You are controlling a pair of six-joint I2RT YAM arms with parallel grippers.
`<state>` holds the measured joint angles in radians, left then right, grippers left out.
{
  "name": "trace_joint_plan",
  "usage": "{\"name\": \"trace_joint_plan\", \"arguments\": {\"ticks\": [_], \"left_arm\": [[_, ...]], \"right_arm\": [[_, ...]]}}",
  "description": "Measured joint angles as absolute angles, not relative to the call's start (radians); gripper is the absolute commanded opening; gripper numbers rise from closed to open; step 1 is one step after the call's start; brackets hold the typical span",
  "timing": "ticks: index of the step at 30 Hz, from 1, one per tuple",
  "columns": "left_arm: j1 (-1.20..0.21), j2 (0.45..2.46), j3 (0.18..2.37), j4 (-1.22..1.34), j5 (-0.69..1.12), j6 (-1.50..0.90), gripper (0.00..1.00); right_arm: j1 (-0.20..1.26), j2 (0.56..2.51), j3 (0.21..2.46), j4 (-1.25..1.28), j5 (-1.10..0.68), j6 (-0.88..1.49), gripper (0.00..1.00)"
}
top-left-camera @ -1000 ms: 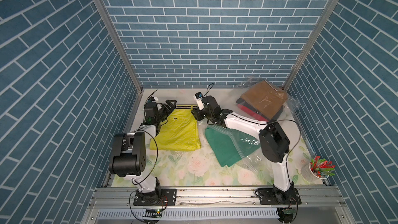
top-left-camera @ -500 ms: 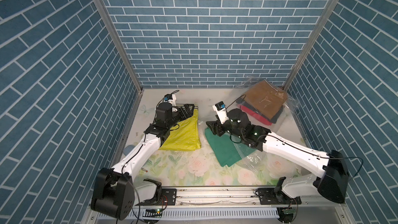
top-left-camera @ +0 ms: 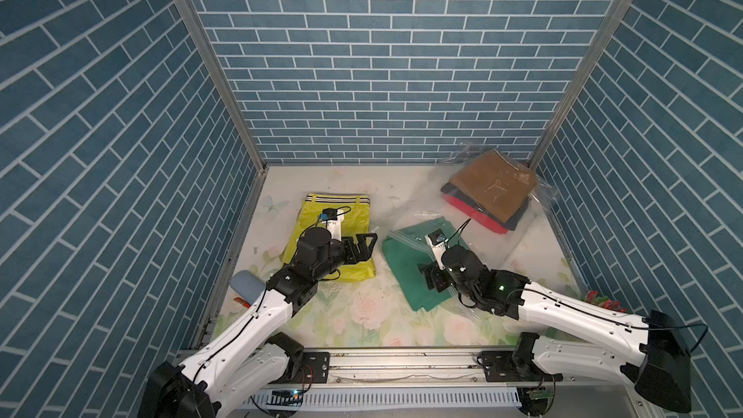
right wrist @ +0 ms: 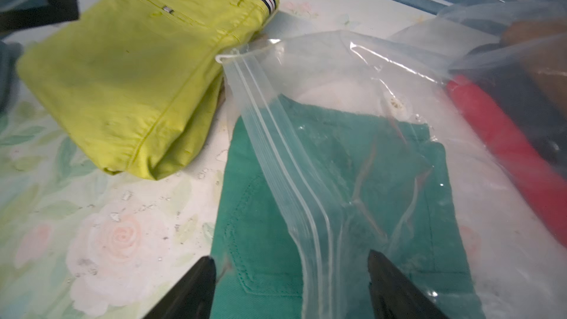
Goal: Take the trousers out of the vacuum bag
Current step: Open the vacuum bag at the center of the board.
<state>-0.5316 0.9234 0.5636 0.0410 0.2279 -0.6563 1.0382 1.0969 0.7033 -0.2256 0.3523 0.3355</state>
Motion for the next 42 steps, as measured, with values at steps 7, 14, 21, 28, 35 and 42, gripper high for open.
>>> {"name": "trace_joint_plan", "arguments": {"ticks": [7, 14, 21, 28, 35, 42], "left_arm": [[-0.628, 0.928, 0.543, 0.047, 0.172, -0.68, 1.0], [-0.727, 0.937, 0.5, 0.07, 0.135, -0.715, 1.0], [-0.873, 1.0, 0.496, 0.111, 0.065, -0.77, 0.89], [-0.986, 1.196, 0.522, 0.162, -0.03, -0.821, 0.75], [-0.995, 1.393, 0.654, 0.133, -0.175, -0.839, 0.74], [-0.967, 1.514, 0.762, 0.071, -0.265, -0.883, 0.8]], "right_arm": [[1.039, 1.225, 0.71, -0.223, 0.479, 0.39, 0.32], [1.034, 1.215, 0.786, -0.236, 0.529, 0.358, 0.02], [1.014, 1.184, 0.87, -0.278, 0.554, 0.3, 0.0], [1.0, 1.164, 0.903, -0.315, 0.561, 0.263, 0.0], [0.996, 1.132, 0.903, -0.329, 0.562, 0.256, 0.0], [0.989, 1.116, 0.902, -0.33, 0.562, 0.256, 0.0]]}}
